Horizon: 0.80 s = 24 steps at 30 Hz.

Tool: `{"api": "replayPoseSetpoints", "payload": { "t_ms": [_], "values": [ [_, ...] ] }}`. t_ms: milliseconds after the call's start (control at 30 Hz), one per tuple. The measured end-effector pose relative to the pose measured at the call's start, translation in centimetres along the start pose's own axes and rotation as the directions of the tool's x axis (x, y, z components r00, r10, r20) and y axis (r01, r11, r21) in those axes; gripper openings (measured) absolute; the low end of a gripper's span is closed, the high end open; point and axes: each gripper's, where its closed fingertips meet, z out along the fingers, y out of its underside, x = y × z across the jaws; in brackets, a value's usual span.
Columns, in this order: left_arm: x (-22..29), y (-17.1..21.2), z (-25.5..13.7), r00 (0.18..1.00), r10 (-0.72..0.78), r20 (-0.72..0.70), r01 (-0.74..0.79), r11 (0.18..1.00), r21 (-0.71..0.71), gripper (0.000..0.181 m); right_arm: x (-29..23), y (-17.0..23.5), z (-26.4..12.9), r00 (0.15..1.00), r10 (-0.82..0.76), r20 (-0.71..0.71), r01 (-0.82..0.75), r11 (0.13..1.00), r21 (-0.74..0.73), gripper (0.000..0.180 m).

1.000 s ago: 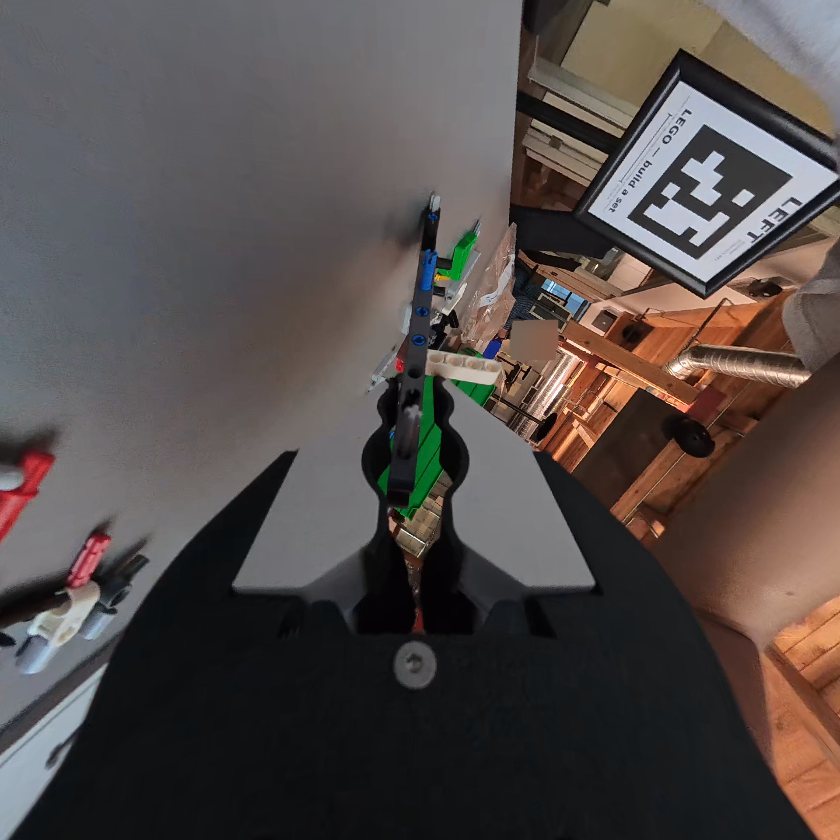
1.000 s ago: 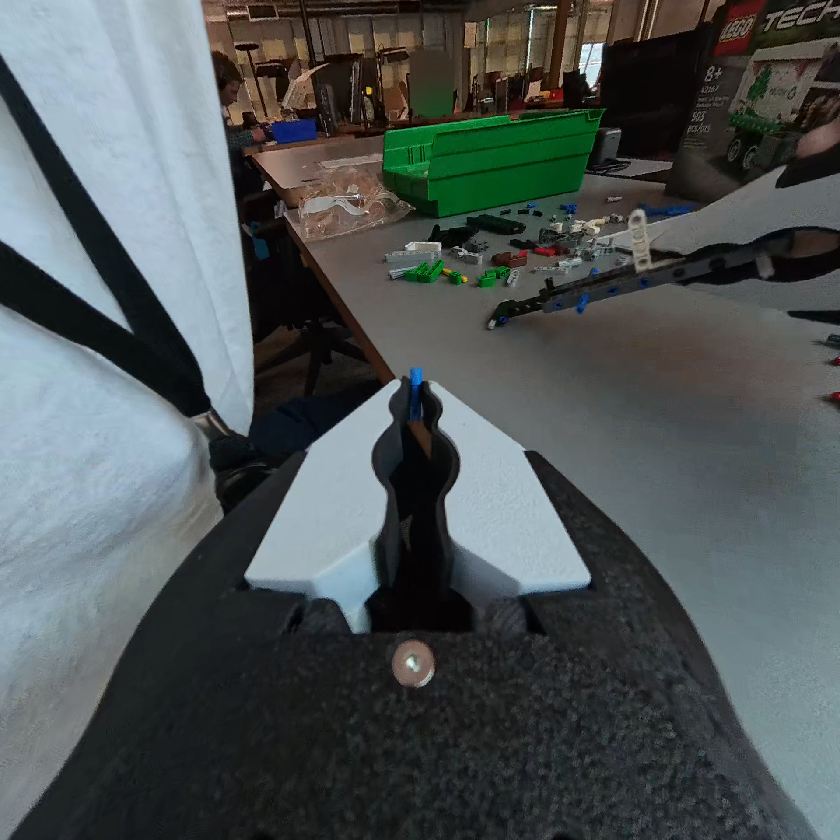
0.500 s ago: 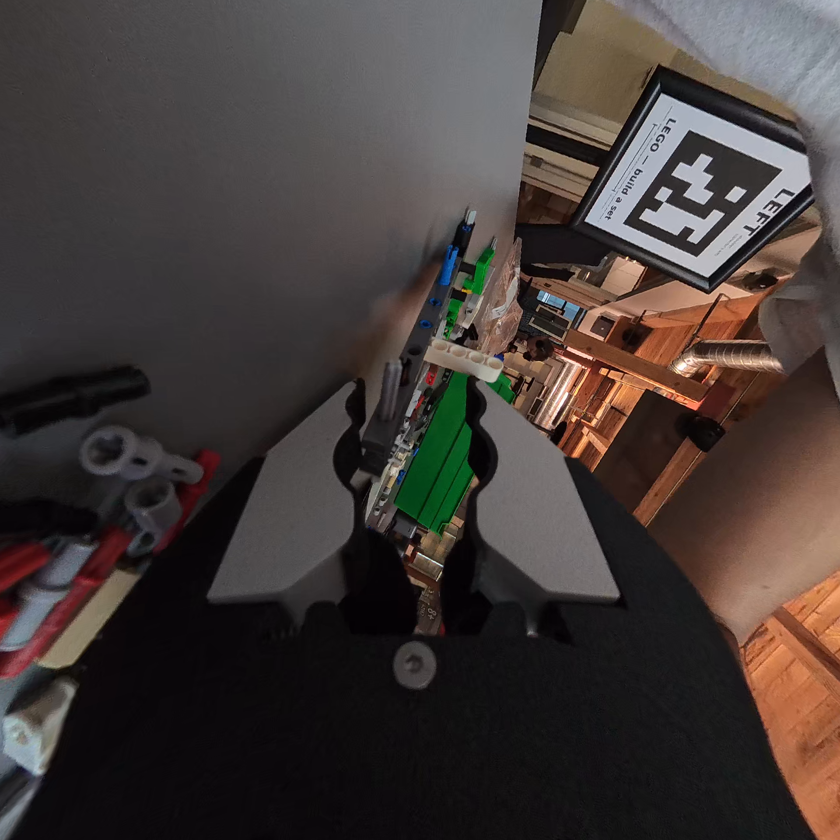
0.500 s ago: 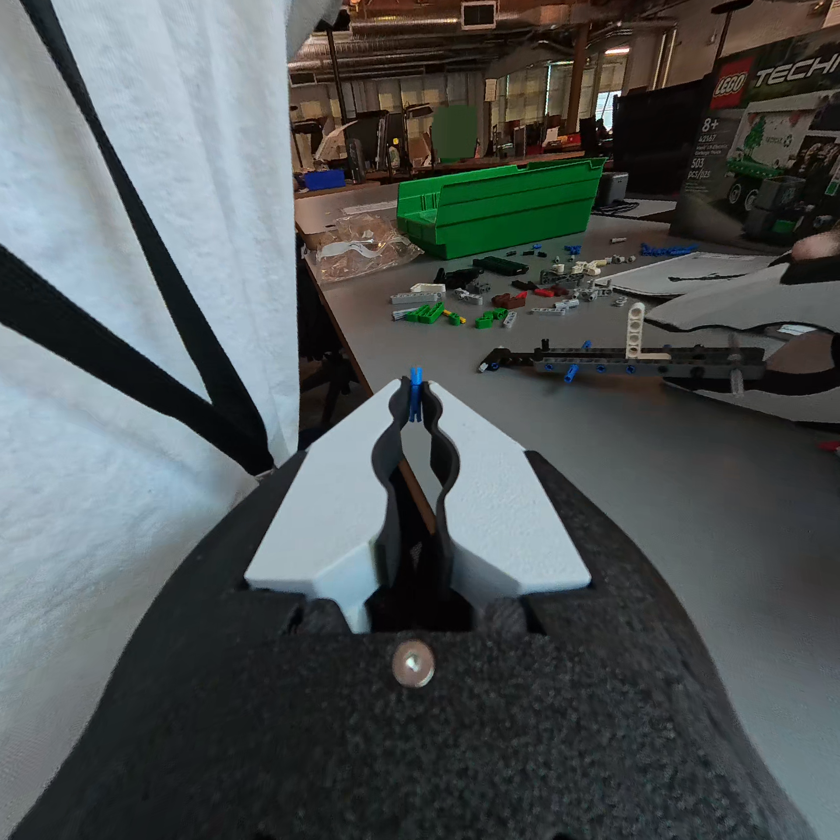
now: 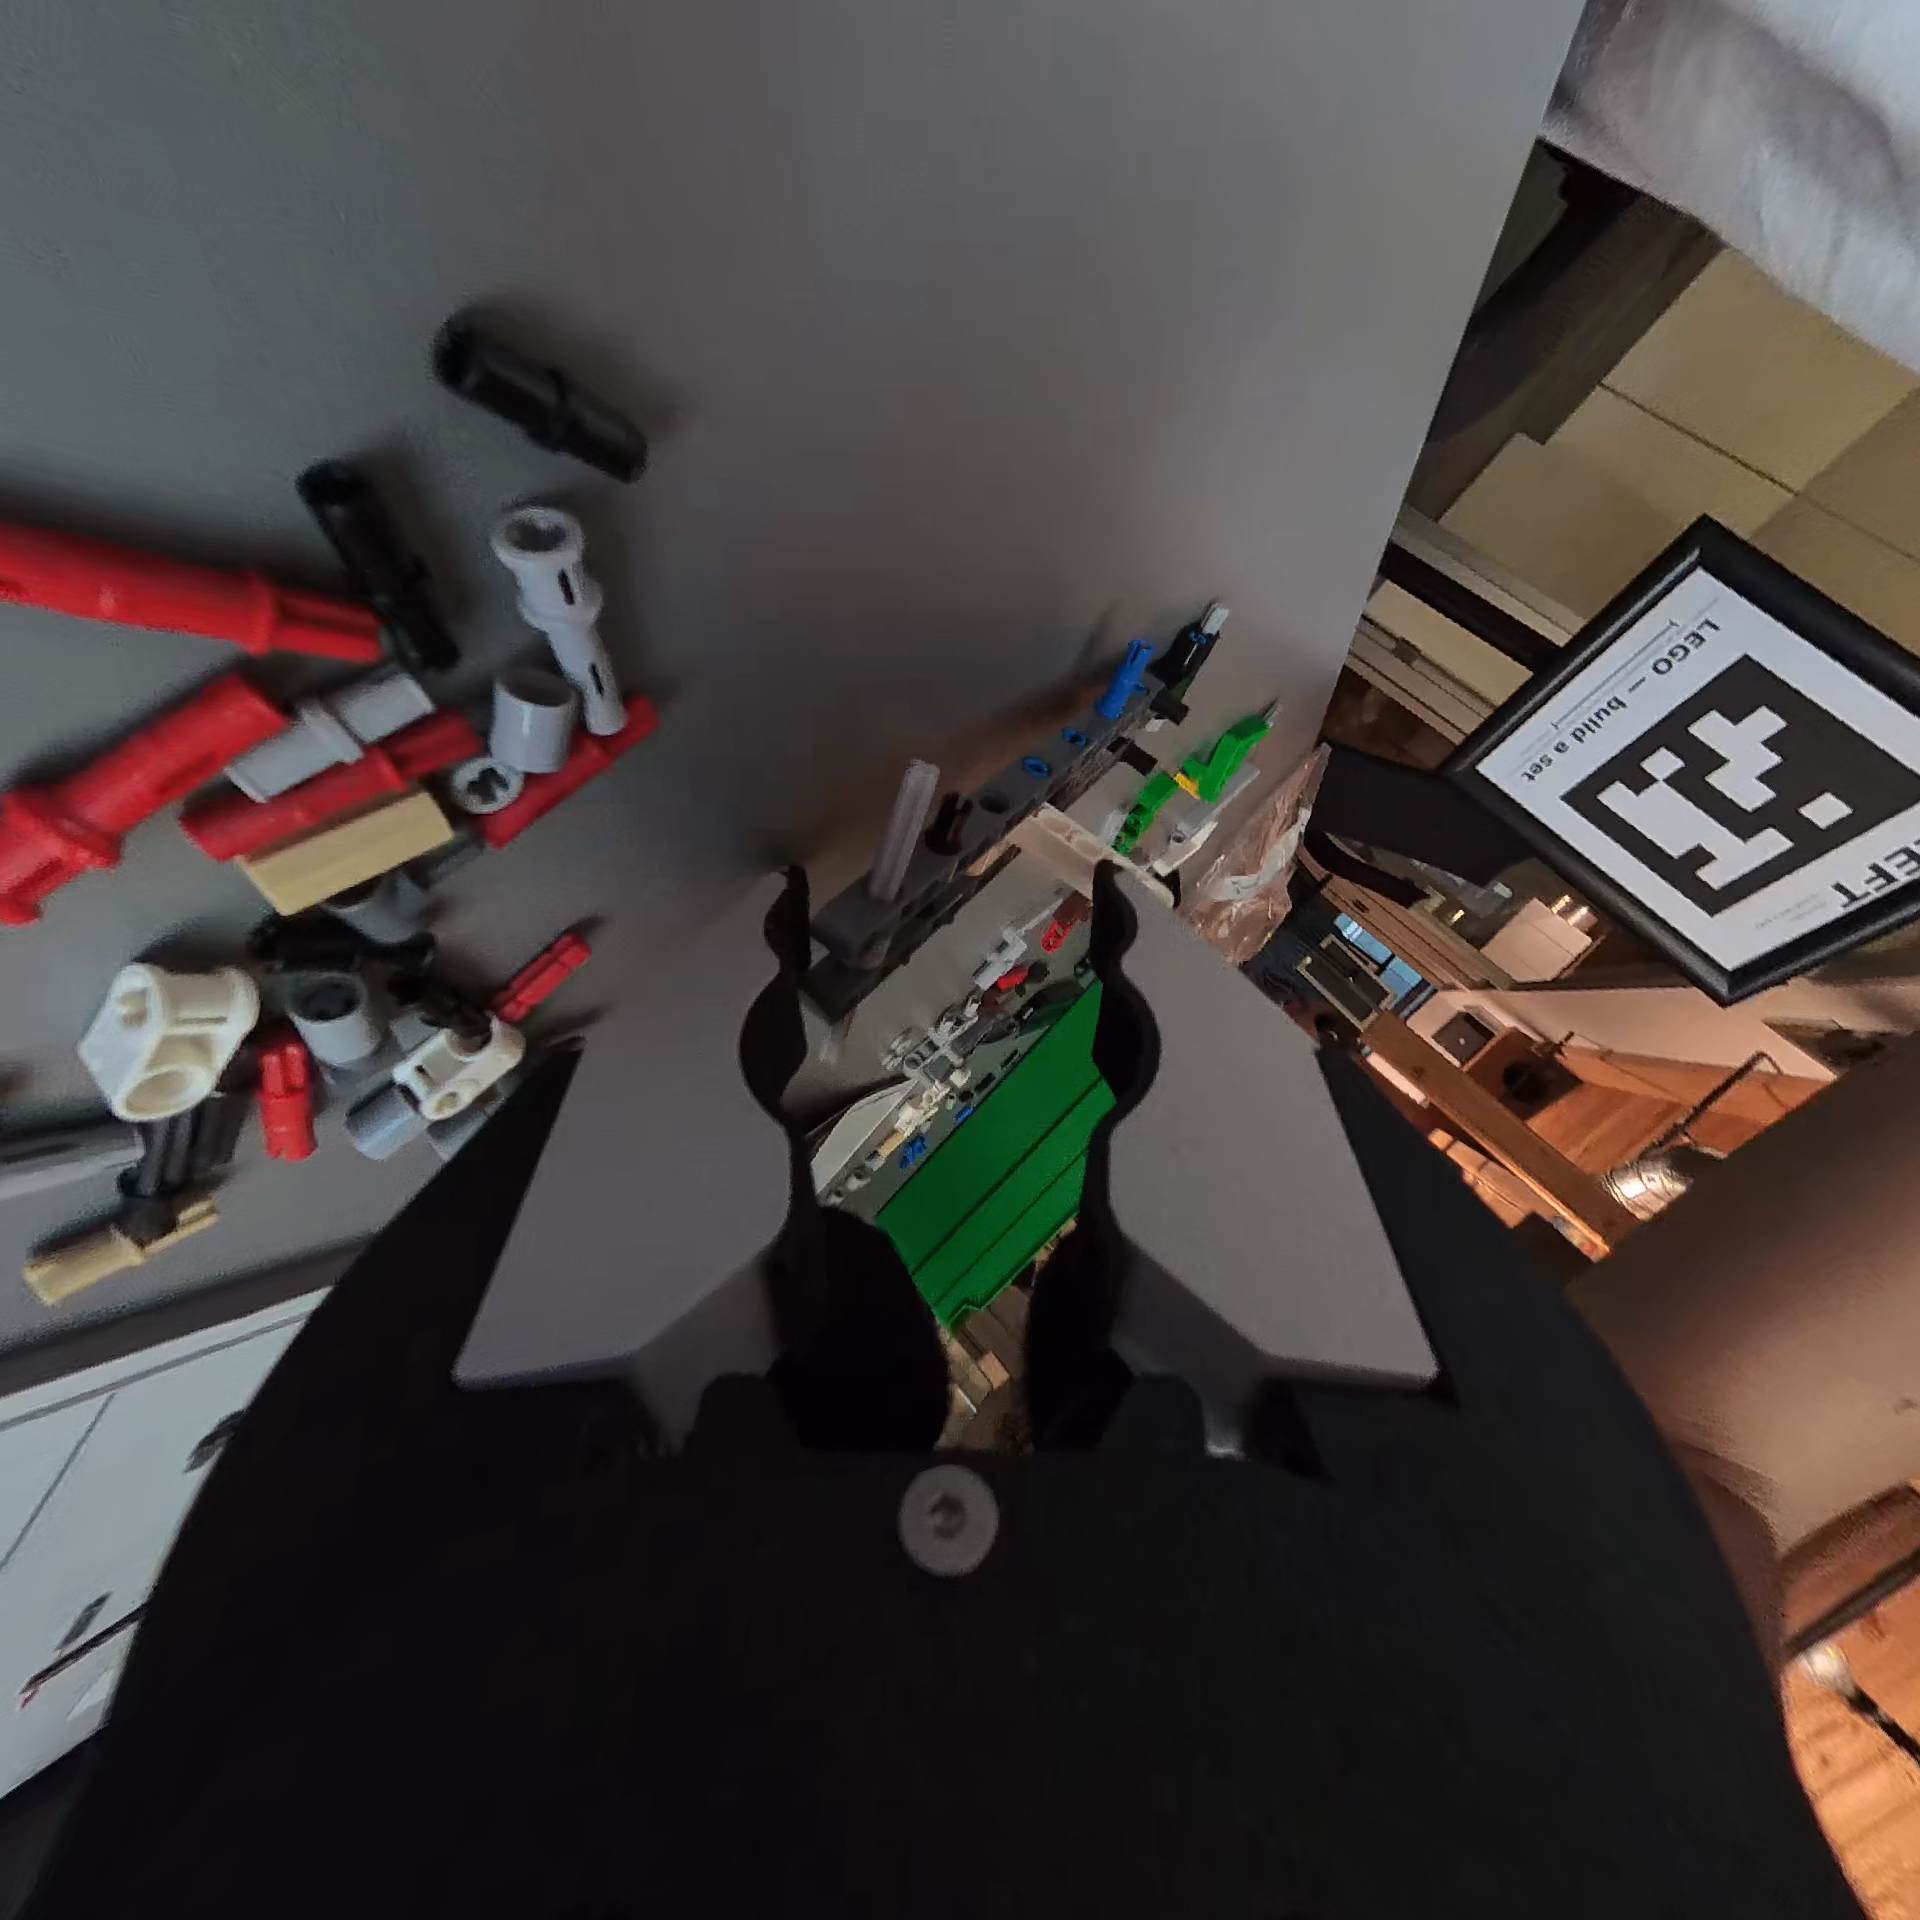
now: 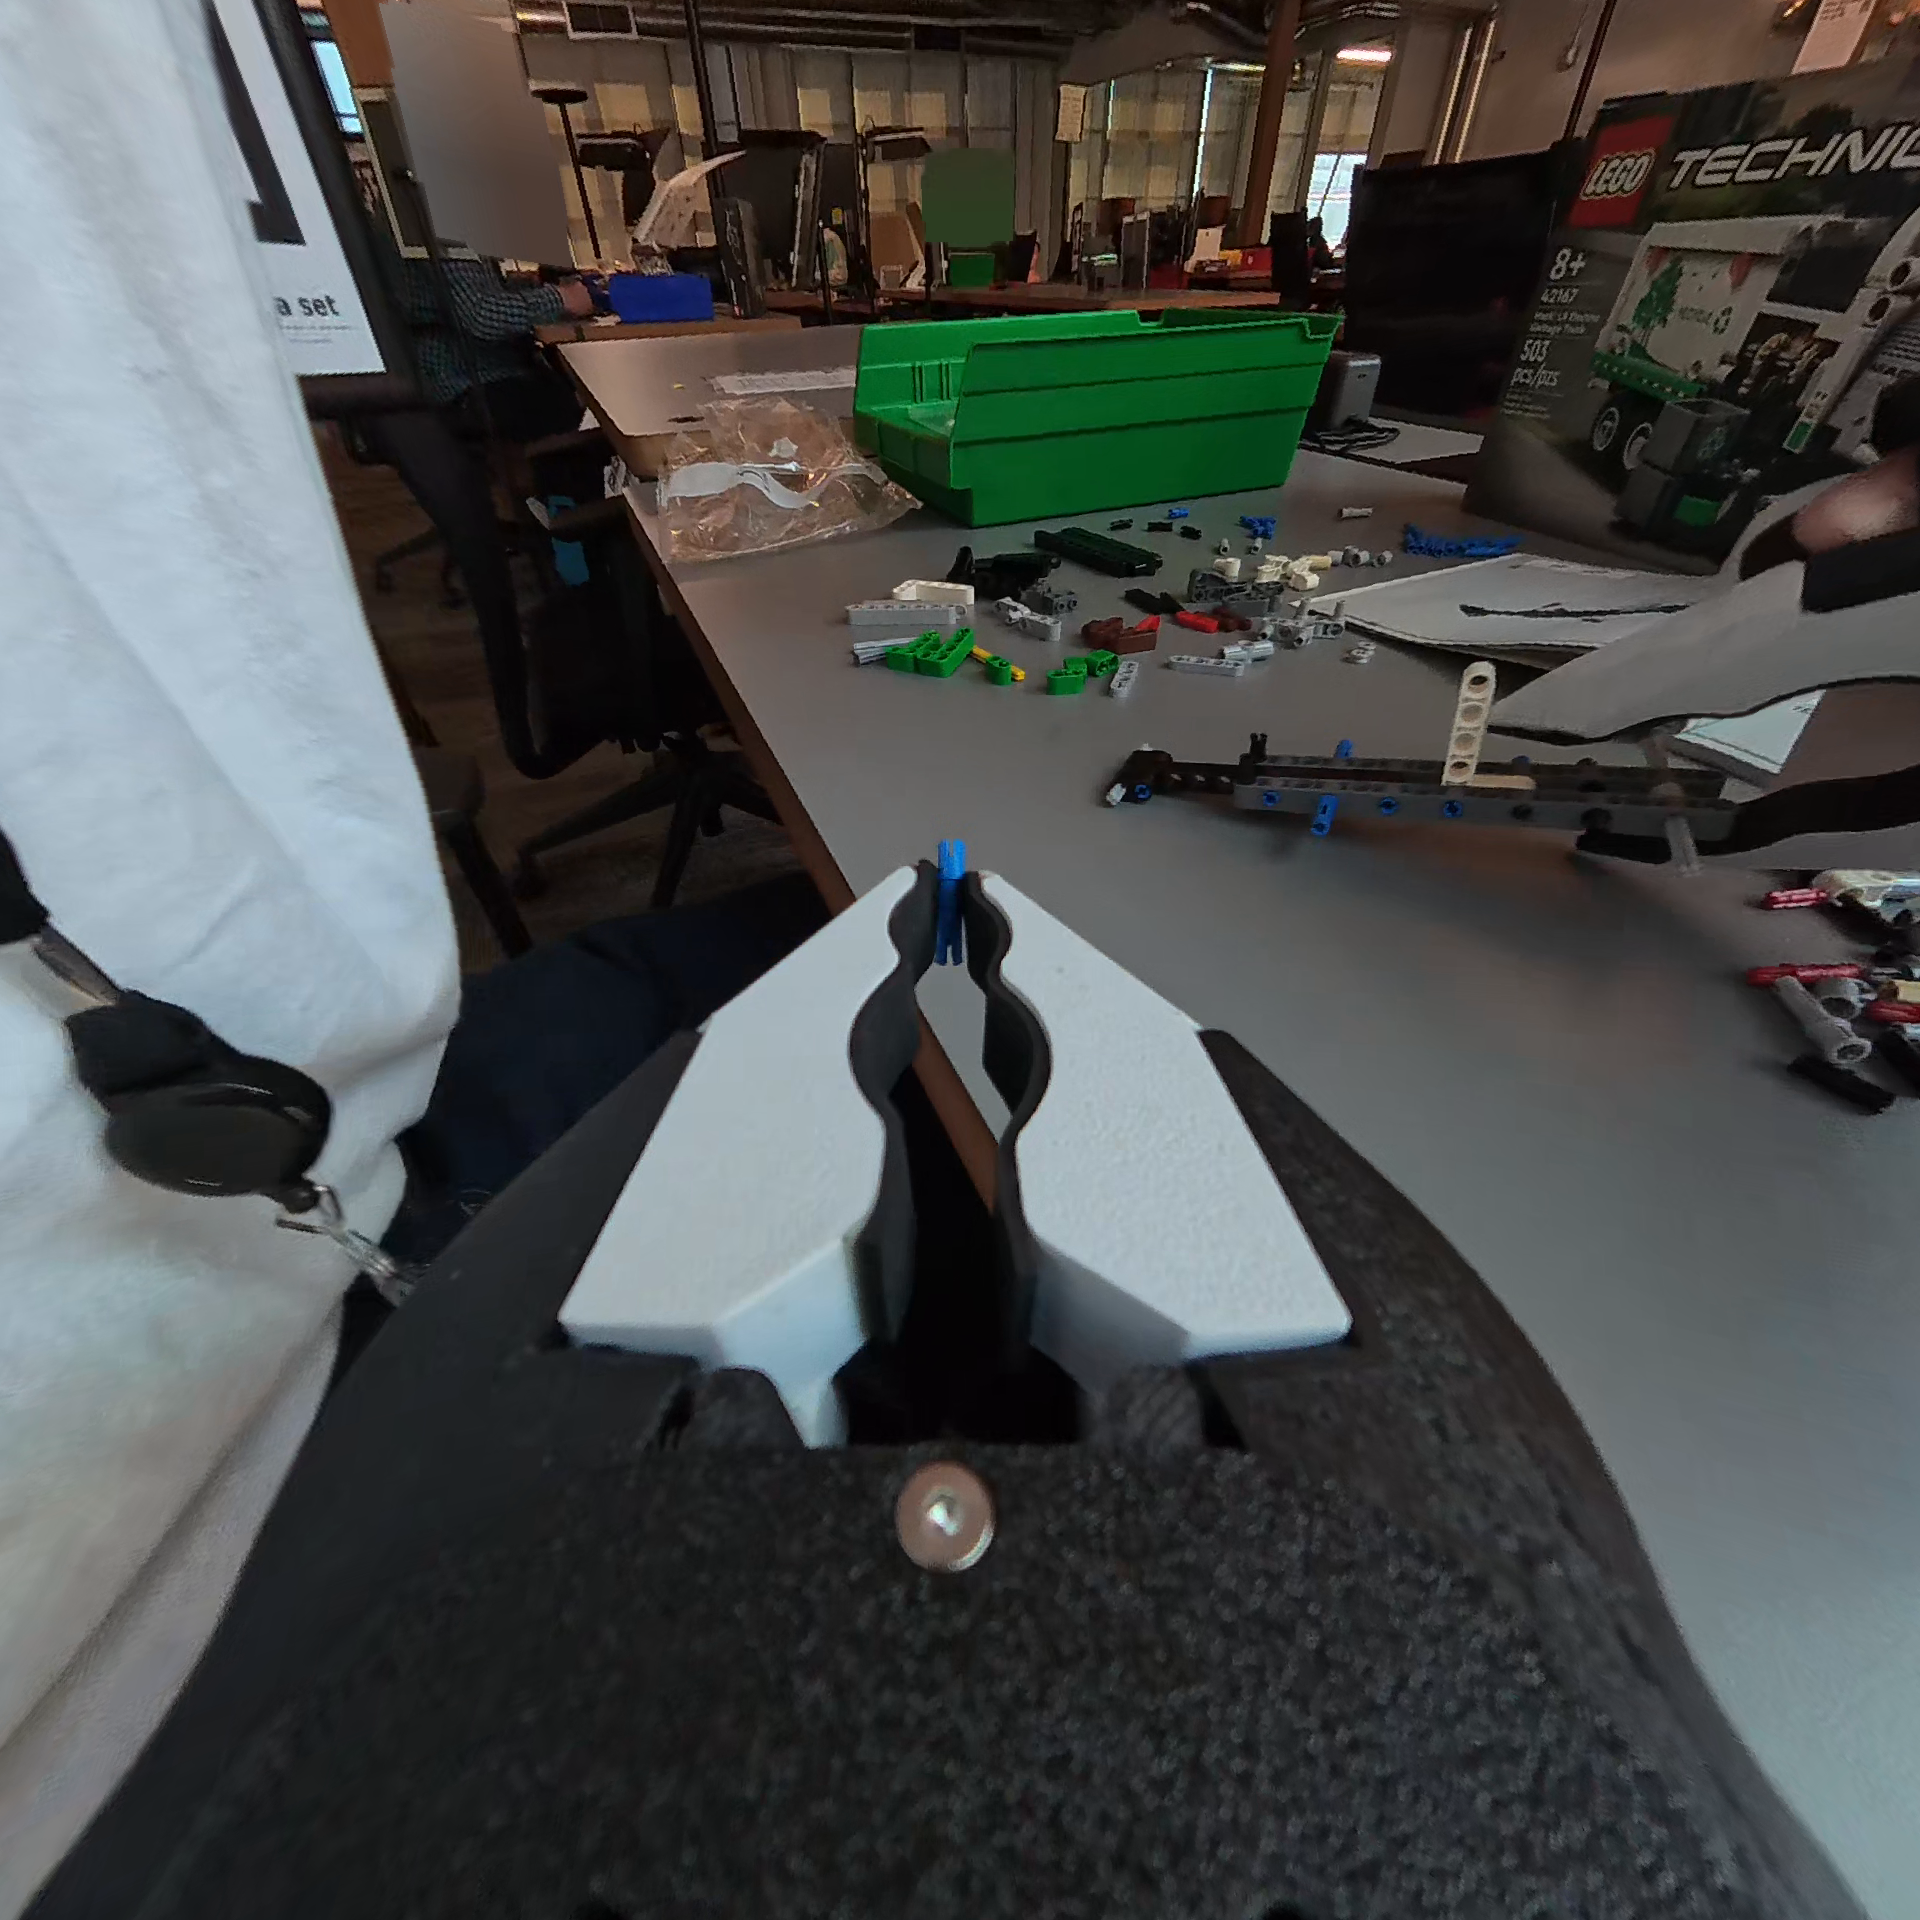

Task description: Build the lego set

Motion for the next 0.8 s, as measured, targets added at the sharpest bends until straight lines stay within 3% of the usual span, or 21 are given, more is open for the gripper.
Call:
{"api": "replayPoseSetpoints", "payload": {
  "t_ms": [300, 500, 600, 667, 700, 800],
  "values": [
    [-0.4, -1.1, -0.7, 0.988, -0.027, 0.149, -0.028, 0.935, 0.355, 0.063, -0.6, 0.5, 0.7, 0.996, -0.061, -0.061, 0.058, 0.997, -0.051, 0.004],
    [-1.0, -2.5, -2.0, 0.966, -0.14, 0.219, -0.032, 0.771, 0.636, 0.068, -3.3, 0.3, 0.5, 0.99, -0.116, -0.078, 0.112, 0.992, -0.059, 0.004],
    [-0.1, -2.9, -3.8, 0.945, -0.225, 0.236, -0.051, 0.612, 0.789, 0.067, -3.3, -0.4, 0.3, 0.987, -0.134, -0.089, 0.132, 0.991, -0.031, 0.004],
    [1.5, -2.2, -5.7, 0.924, -0.293, 0.247, -0.094, 0.451, 0.887, 0.066, -2.1, -0.3, -0.1, 0.987, -0.102, -0.127, 0.1, 0.995, -0.024, 0.003],
    [2.7, -1.4, -6.8, 0.908, -0.336, 0.25, -0.128, 0.346, 0.93, 0.065, -1.2, -0.5, -0.6, 0.982, -0.091, -0.168, 0.089, 0.996, -0.022, 0.003],
    [8.0, 1.7, -9.1, 0.852, -0.49, 0.182, -0.25, -0.076, 0.965, 0.062, 1.2, -1.3, -2.0, 0.952, -0.095, -0.29, 0.09, 0.995, -0.031, 0.004]
  ]
}}
